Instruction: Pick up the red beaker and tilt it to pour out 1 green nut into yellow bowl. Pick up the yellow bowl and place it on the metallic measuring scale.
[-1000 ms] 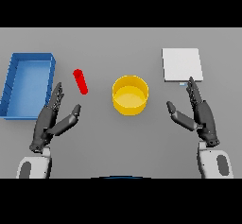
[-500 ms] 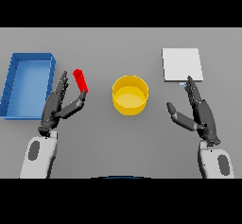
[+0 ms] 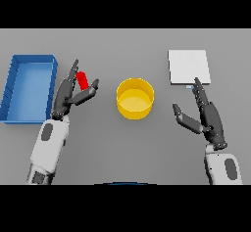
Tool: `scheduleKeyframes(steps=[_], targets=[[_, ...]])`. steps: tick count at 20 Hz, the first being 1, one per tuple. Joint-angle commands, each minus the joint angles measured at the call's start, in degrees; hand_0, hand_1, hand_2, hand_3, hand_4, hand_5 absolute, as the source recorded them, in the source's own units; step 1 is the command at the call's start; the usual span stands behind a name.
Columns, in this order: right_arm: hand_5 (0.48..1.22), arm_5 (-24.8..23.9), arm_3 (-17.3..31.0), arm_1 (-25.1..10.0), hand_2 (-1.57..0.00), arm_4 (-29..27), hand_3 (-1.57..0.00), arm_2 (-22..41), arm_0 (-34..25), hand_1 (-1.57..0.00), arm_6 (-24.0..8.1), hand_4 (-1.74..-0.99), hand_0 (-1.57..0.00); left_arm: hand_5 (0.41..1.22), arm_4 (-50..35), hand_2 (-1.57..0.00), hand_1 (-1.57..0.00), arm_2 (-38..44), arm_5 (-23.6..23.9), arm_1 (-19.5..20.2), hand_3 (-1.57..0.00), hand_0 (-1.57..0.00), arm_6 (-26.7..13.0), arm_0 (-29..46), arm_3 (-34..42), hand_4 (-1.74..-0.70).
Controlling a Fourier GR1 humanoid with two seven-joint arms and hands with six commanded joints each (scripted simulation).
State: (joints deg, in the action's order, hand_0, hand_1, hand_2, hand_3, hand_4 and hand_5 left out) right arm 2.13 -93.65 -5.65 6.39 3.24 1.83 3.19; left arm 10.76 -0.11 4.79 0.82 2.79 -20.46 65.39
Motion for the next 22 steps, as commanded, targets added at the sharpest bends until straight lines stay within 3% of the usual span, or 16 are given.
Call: scheduleKeyframes(steps=[1, 3, 9, 11, 12, 14, 15, 16, 19, 20, 22], targets=[[0.637, 0.1, -0.3, -0.4, 0.0, -0.1, 0.0, -0.3, 0.7, 0.0, 1.0, -1.303, 0.0, 0.639, 0.3, 0.0, 0.0, 0.4, 0.3, 0.3, 0.0, 0.0, 0.4, -1.0, -1.9, -1.22], [0.639, 0.0, -0.2, -0.4, 0.0, -0.5, 0.0, -0.6, 0.0, 0.0, -0.2, -1.299, 0.0, 0.66, 0.5, 0.0, 0.0, 1.0, 0.7, 0.5, 0.0, 0.0, 2.4, -2.7, -4.7, -1.24], [0.647, -0.5, -0.2, -0.2, 0.0, -0.2, 0.0, -0.7, 0.0, 0.0, 0.3, -1.301, 0.0, 0.726, -1.0, -0.05, -0.01, 3.1, 1.3, -1.2, -0.03, 0.0, 7.3, -6.1, -10.9, -1.35], [0.645, -0.3, 0.3, -0.4, 0.0, -0.4, 0.0, -0.9, 0.3, 0.0, -0.3, -1.294, 0.0, 0.765, -1.6, -0.32, -0.31, 4.4, 2.6, -1.6, -0.24, -0.34, 7.4, -7.9, -13.0, -1.39], [0.645, -0.4, 0.2, -0.3, 0.0, -0.4, 0.0, -0.9, 0.0, 0.0, -0.4, -1.292, 0.0, 0.786, -2.4, -0.55, -0.56, 5.3, 2.9, -2.0, -0.42, -0.58, 8.5, -8.4, -13.9, -1.42], [0.646, -0.5, -0.4, 0.0, 0.0, -0.5, 0.0, -0.7, 0.2, 0.0, -0.7, -1.29, 0.0, 0.943, -3.1, -0.92, -0.92, 6.3, 3.4, -2.7, -0.83, -0.94, 10.3, -8.9, -15.4, -1.42], [0.647, -0.6, 0.0, 0.1, 0.0, -0.4, 0.0, -0.7, -0.2, 0.0, -0.7, -1.291, 0.0, 0.998, -3.2, -1.05, -1.05, 6.5, 3.5, -3.0, -0.98, -1.07, 10.5, -9.6, -16.1, -1.48], [0.649, -0.9, 0.4, 0.1, 0.0, -0.1, 0.0, -0.8, -0.6, 0.0, -0.9, -1.291, 0.0, 1.043, -2.2, -1.15, -1.16, 6.2, 4.1, -2.6, -1.08, -1.17, 9.8, -9.8, -16.0, -1.53], [0.649, -0.4, 0.4, -0.4, 0.0, -0.5, 0.0, -1.0, -0.5, 0.0, -0.9, -1.29, 0.0, 1.13, -2.5, -1.36, -1.36, 5.0, 3.5, -2.6, -1.18, -1.36, 11.1, -8.9, -14.8, -1.62], [0.648, -0.3, 0.1, -0.4, 0.0, -0.7, 0.0, -1.1, -0.2, 0.0, -0.1, -1.29, 0.0, 1.148, -2.4, -1.4, -1.4, 4.4, 3.4, -2.5, -1.26, -1.41, 9.4, -8.5, -14.1, -1.59], [0.648, -0.6, 0.3, -0.2, 0.0, -0.4, 0.0, -1.0, -0.1, 0.0, 0.3, -1.288, 0.0, 1.174, -1.4, -1.46, -1.46, 3.3, 4.0, -2.7, -1.37, -1.47, 9.8, -8.0, -13.4, -1.54]])
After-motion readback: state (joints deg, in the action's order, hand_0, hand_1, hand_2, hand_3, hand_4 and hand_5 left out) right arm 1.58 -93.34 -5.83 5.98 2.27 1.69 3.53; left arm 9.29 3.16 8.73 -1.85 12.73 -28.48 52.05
